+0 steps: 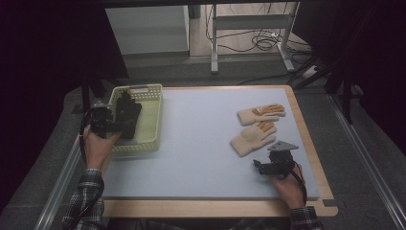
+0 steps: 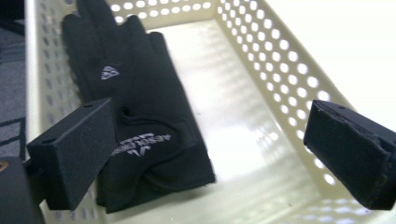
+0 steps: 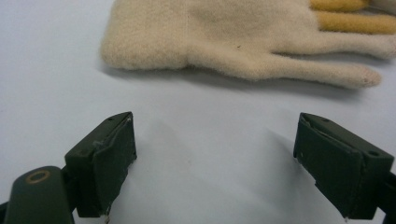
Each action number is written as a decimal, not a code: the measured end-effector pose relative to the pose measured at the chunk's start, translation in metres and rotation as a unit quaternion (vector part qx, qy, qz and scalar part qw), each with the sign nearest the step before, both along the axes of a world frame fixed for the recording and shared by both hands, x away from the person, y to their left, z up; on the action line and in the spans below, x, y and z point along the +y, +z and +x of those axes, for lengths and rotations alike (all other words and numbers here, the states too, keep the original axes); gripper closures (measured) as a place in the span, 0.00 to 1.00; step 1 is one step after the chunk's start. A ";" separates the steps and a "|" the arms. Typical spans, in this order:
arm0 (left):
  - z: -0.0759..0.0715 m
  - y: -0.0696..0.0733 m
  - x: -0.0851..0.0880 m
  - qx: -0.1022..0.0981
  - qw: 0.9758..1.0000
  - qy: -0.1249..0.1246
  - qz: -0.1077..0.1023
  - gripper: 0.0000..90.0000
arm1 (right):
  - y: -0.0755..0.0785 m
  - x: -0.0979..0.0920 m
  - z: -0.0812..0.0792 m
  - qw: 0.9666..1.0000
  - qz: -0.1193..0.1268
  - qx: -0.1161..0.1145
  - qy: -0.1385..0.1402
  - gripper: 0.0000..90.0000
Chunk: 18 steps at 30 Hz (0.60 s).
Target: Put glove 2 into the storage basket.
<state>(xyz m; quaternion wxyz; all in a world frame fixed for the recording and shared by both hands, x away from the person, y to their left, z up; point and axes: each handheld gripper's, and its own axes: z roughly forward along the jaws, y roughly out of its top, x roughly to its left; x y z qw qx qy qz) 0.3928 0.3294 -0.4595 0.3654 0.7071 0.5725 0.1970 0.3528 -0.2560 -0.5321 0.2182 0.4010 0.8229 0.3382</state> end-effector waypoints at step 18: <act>-0.028 0.006 -0.042 -0.027 0.997 -0.068 0.007 0.02 | 0.000 -0.001 0.001 1.000 0.002 0.003 0.000 0.14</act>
